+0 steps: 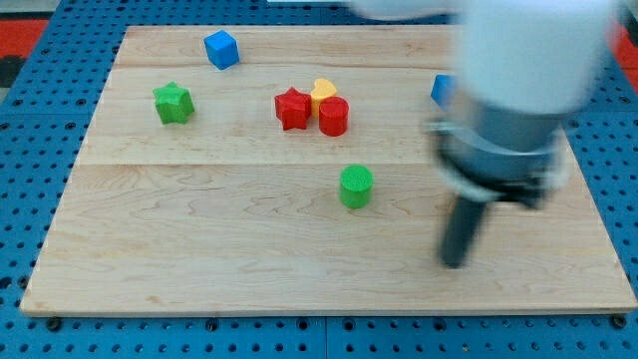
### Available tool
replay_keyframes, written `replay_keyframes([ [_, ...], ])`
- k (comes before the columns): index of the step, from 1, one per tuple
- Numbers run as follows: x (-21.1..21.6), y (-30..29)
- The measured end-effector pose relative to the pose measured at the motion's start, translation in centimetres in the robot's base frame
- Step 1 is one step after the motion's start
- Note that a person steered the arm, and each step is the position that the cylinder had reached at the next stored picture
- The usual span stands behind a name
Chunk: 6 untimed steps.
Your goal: Place the hexagon right to the green circle
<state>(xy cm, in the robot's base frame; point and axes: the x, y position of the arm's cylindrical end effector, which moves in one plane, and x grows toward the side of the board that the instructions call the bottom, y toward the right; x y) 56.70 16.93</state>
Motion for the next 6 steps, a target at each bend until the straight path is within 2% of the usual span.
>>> replay_keyframes([
  [1, -2.1, 2.7],
  [2, -5.2, 0.5],
  [3, -8.3, 0.8],
  [4, -8.9, -4.2],
  [5, -5.7, -0.6],
  [6, -4.1, -7.6],
])
